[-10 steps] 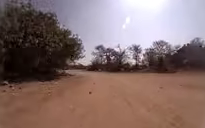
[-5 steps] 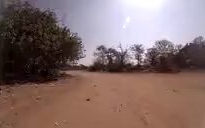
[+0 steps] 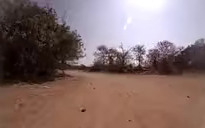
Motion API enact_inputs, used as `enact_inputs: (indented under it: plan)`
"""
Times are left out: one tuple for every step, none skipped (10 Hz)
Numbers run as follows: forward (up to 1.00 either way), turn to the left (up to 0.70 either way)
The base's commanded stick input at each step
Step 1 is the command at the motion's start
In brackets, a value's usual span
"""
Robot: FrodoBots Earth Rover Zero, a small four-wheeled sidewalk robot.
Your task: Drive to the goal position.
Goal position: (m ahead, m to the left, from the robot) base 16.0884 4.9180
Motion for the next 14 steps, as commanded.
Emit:
enact_inputs:
  plan:
    - [1.0, -0.32]
    - [1.0, -0.36]
    - [1.0, -0.35]
    - [1.0, -0.05]
    - [1.0, 0.0]
    - [1.0, 0.0]
    - [1.0, 0.0]
    - [1.0, 0.0]
    - [1.0, 0.0]
    - [1.0, 0.0]
    - [1.0, 0.0]
    - [1.0, 0.0]
    - [1.0, 0.0]
    - [1.0, 0.0]
